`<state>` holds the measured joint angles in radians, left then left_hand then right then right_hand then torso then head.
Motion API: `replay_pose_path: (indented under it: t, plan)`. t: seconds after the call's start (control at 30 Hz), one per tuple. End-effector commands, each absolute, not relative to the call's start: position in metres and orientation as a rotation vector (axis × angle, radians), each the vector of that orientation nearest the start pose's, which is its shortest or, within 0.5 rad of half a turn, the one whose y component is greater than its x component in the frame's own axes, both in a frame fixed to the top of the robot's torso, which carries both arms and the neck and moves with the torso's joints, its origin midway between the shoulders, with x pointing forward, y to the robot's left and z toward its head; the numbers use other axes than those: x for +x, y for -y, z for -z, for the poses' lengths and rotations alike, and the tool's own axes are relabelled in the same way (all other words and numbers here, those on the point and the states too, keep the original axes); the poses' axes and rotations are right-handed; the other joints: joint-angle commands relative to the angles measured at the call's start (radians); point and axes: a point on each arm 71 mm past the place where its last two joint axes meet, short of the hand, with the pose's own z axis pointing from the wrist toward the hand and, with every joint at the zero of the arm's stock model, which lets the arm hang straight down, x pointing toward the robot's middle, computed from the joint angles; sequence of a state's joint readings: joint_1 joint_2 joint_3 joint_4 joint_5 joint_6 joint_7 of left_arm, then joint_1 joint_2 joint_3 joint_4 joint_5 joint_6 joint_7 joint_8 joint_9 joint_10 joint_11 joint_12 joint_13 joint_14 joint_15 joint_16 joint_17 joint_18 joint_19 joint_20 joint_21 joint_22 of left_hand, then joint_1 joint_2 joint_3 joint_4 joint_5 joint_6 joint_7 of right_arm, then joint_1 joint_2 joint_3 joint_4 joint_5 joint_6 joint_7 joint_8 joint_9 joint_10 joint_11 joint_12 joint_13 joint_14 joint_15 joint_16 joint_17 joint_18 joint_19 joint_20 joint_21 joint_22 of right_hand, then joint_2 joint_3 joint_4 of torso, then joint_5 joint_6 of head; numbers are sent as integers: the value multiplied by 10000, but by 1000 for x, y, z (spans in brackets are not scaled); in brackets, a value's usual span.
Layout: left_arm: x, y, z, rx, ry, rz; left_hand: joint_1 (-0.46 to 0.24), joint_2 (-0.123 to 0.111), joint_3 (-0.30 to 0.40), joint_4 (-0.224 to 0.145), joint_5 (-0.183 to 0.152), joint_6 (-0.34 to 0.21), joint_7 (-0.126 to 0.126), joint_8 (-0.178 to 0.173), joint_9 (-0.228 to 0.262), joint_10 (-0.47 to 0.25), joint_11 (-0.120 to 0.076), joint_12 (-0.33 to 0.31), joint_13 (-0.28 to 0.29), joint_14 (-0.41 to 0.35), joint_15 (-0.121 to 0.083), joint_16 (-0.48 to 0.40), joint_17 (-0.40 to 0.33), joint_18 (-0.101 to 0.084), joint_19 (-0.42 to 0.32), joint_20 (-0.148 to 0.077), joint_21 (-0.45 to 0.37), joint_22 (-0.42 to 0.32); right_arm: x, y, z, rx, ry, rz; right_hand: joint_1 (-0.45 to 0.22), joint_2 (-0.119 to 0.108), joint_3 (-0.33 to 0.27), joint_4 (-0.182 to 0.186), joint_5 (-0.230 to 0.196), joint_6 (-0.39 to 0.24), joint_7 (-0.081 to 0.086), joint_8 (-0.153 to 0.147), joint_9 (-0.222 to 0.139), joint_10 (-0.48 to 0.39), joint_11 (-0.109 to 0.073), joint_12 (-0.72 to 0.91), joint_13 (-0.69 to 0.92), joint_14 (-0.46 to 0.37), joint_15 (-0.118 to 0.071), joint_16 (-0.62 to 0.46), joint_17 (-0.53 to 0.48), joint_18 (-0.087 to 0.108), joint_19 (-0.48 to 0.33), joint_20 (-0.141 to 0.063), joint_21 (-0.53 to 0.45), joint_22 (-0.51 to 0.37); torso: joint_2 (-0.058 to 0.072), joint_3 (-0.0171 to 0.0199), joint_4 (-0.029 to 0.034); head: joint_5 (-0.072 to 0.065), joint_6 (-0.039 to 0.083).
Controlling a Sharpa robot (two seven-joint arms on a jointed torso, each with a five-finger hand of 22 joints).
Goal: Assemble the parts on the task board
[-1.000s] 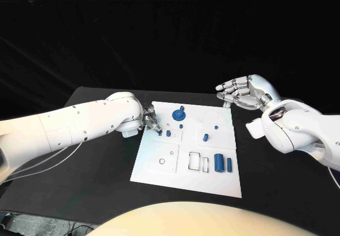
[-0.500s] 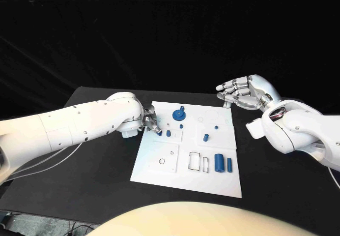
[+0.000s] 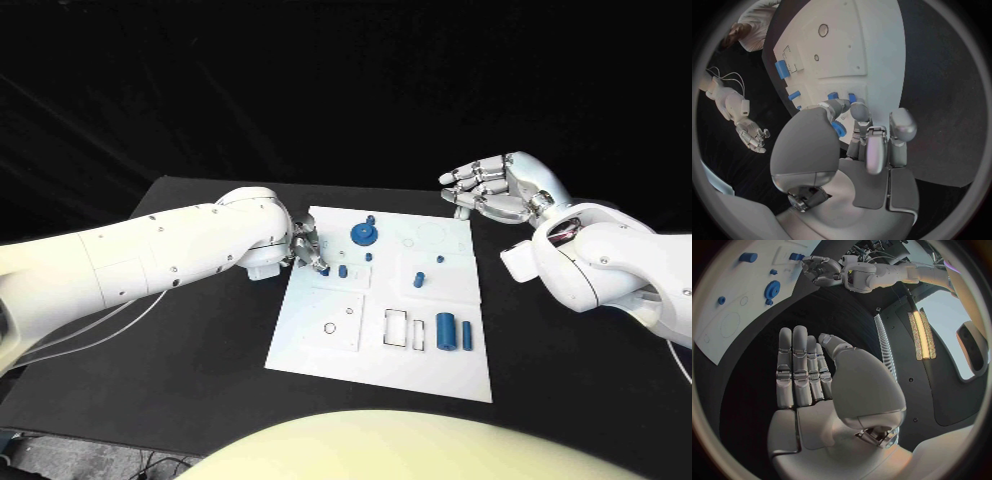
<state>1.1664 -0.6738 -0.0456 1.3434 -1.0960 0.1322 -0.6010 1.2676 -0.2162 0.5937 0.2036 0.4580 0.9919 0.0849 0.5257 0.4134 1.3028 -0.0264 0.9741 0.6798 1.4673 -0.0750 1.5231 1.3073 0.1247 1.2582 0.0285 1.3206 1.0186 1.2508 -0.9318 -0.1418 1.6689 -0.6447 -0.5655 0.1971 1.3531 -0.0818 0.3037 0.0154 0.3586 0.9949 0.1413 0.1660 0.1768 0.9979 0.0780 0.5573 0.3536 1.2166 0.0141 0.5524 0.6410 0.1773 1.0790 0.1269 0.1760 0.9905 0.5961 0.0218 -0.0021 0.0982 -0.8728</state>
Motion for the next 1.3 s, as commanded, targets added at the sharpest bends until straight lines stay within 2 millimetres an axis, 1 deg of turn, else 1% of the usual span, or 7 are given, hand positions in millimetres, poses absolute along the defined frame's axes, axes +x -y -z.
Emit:
replay_pose_path:
  t: [0.03,0.17,0.27,0.73,0.97,1.07,1.3]
  plan:
    - [493,-186,261,-2005,-24139,2751,-99,58,1518,-1551,8,493,-373,34,10,138,-32,107,90,808,-90,72,1695,-136,75,9,36,10,456,211,175,5182,-15382,-11378,-49,84,-21,22,37,0,66,65,-9,53,-3,-19,-5,62,30,-7,8,32,-29,32,-44,14,2,-1,-2,1,2]
    - [493,-184,261,-1976,-24196,2757,-339,55,1337,-1487,-20,562,-418,51,26,293,-61,243,294,820,-102,94,1742,-142,81,3,39,34,456,211,175,5181,-15384,-11383,-49,84,-21,22,37,0,66,65,-9,53,-3,-19,-5,62,30,-7,8,32,-29,32,-44,14,5,5,-5,-7,2]
    - [493,-183,262,-1973,-24220,2739,-500,109,1124,-1423,-33,599,-462,65,43,406,-95,350,468,828,-123,110,1775,-142,80,-10,25,30,456,211,175,5180,-15385,-11387,-49,84,-21,22,37,0,66,65,-9,53,-3,-19,-5,62,30,-7,8,32,-29,32,-44,14,3,3,-12,-12,2]
    - [495,-180,263,-1998,-24271,2650,-740,235,763,-1270,-35,633,-518,59,56,494,-133,409,614,835,-153,127,1809,-143,84,-39,-4,14,456,211,175,5181,-15389,-11389,-49,84,-21,22,37,0,66,65,-9,53,-3,-19,-5,62,30,-7,8,32,-29,32,-44,14,2,6,0,-47,2]
    - [496,-180,264,-2024,-24312,2548,-913,273,422,-1132,-44,656,-560,41,54,531,-160,433,696,836,-172,130,1814,-146,96,-56,-22,8,456,211,175,5183,-15397,-11391,-49,84,-21,22,37,0,66,65,-9,53,-3,-19,-5,62,30,-7,8,32,-29,32,-44,14,1,2,-6,-58,2]
    - [497,-180,265,-2033,-24333,2496,-1005,286,236,-1039,-45,666,-579,23,46,531,-172,427,713,835,-181,129,1812,-147,99,-63,-34,1,456,211,175,5184,-15400,-11390,-49,84,-21,22,37,0,66,65,-9,53,-3,-19,-5,62,30,-7,8,32,-29,32,-44,14,3,2,-7,-64,2]
    - [498,-182,266,-2021,-24444,2328,-1321,293,-624,-596,-54,767,-636,-76,-19,524,-211,423,789,834,-208,129,1812,-151,119,-89,-72,-17,456,211,175,5186,-15406,-11391,-49,84,-21,22,37,0,66,65,-9,53,-3,-19,-5,62,30,-7,8,32,-29,32,-44,14,-3,0,-7,-66,2]
